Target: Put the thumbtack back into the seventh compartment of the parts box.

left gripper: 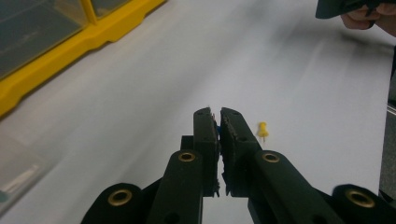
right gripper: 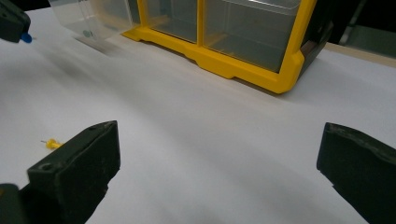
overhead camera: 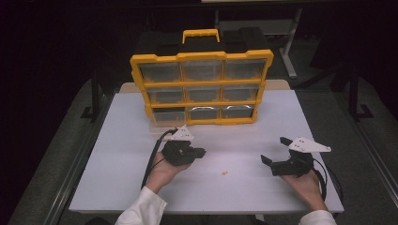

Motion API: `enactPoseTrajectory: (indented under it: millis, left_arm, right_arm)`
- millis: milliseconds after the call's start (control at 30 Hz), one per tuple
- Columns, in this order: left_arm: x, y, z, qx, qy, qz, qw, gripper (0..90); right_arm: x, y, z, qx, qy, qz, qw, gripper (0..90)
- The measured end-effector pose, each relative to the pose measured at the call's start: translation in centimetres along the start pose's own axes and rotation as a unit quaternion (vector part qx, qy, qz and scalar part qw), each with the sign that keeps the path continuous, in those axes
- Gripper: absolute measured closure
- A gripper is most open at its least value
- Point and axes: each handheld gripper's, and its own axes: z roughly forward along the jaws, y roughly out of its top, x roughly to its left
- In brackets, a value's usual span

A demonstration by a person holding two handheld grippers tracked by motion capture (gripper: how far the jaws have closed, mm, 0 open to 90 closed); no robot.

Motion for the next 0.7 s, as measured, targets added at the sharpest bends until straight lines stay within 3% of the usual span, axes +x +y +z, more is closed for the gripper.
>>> enactPoseTrajectory:
  millis: [400, 700]
  left_arm:
    - [1.7, 1.6, -2.5, -0.018, 0.014, -0.004, 0.9997, 85.4]
    - [2.5, 2.4, -3.2, -0.024, 0.026, -0.002, 0.9994, 85.4]
  right_arm:
    - [0.0, 0.0, 0.0, 0.000, -0.002, -0.001, 1.0000, 0.0]
    - [0.0, -0.1, 0.1, 0.003, -0.001, 0.000, 1.0000, 0.0]
